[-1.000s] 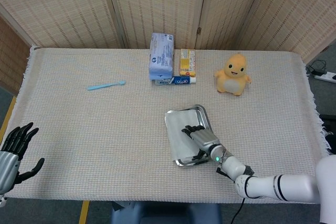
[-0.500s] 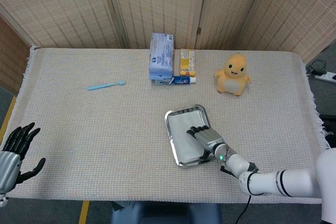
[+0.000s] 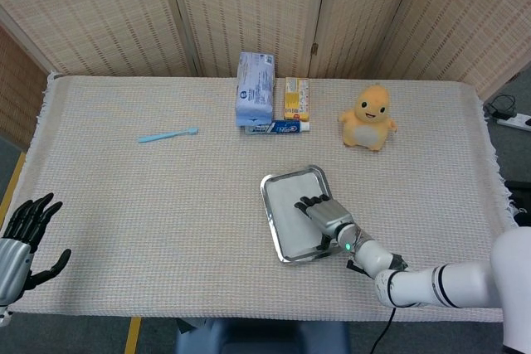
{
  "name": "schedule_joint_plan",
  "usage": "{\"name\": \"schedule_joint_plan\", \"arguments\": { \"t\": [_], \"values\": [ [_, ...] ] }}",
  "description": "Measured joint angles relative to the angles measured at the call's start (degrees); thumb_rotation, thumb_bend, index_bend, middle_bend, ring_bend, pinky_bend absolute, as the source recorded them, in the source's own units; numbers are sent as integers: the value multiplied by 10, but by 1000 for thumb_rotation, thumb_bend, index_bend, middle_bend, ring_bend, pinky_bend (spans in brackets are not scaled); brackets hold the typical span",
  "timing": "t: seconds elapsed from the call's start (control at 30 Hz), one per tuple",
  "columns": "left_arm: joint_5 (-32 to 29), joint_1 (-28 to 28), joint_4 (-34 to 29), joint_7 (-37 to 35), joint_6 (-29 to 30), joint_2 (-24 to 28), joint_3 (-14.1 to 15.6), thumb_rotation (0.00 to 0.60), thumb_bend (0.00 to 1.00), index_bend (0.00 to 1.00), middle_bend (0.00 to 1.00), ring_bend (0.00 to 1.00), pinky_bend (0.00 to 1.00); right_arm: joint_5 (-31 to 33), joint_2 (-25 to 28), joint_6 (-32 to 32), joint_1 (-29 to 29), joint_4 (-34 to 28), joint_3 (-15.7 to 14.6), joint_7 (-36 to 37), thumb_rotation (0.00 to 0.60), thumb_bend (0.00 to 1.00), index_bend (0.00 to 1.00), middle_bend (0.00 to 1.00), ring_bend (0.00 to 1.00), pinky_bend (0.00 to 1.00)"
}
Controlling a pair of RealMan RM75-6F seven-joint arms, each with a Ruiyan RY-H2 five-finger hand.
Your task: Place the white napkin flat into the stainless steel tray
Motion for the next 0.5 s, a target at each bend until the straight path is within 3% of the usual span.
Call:
{"name": "schedule_joint_plan", "arguments": {
  "t": [0.37, 0.5],
  "values": [
    [0, -1, 0, 2, -2, -1, 0, 600, 434, 0, 0, 0, 0, -110, -4, 69, -54, -14, -11, 16, 600, 261, 0, 0, 0, 0],
    [-1, -1, -1, 2, -5, 0, 1, 600, 433, 0, 0, 0, 0, -104, 0, 53, -54, -19, -17, 16, 600, 261, 0, 0, 0, 0]
  ]
}}
